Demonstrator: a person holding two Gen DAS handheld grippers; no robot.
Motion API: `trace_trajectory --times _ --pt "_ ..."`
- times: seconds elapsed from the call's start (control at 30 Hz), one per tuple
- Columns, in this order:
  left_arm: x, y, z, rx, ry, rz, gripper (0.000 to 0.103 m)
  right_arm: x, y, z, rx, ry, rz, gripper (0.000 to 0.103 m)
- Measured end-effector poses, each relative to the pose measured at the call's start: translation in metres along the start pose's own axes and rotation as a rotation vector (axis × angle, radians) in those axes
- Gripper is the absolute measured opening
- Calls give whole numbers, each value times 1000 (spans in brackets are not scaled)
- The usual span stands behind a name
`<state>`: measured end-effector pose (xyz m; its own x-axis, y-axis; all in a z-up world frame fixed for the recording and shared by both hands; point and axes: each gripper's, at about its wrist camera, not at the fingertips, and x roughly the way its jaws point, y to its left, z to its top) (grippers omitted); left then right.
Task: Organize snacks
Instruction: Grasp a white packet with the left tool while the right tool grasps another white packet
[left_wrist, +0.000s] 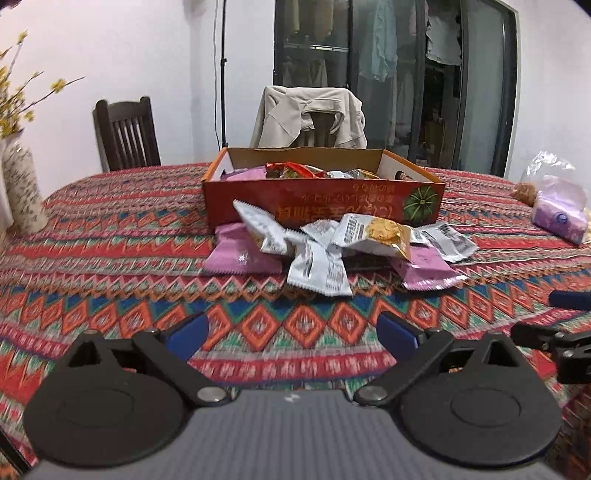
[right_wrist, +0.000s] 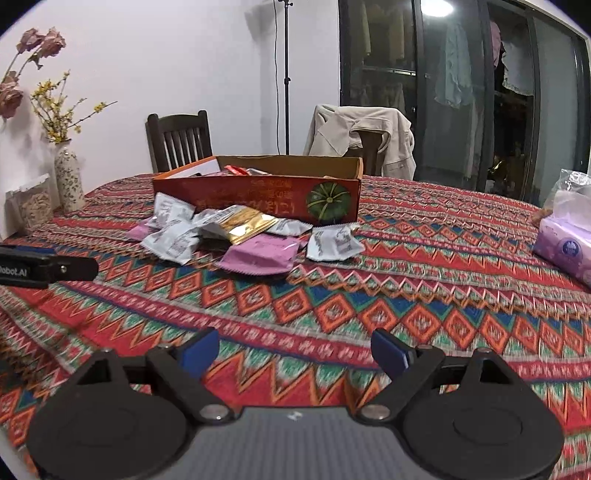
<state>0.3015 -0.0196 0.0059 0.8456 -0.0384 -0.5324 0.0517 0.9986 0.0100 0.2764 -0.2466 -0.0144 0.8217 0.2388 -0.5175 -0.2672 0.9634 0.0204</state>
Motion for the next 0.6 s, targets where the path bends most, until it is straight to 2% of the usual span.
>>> trace_trajectory --times 0.13,0.3,0.4,0.57,0.6 --pt "30 -8 16 29 3 -40 95 21 -10 17 -5 12 -21 88" --pt "66 -17 33 61 32 -70 76 59 -28 46 17 12 -15 87" --pt "83 -18 37 55 57 -82 73 89 -39 61 63 33 0 83" --pt "99 -21 37 58 66 -92 73 130 -41 79 24 50 -30 76" --pt "100 -22 36 59 66 -93 74 137 -41 81 19 59 -36 70"
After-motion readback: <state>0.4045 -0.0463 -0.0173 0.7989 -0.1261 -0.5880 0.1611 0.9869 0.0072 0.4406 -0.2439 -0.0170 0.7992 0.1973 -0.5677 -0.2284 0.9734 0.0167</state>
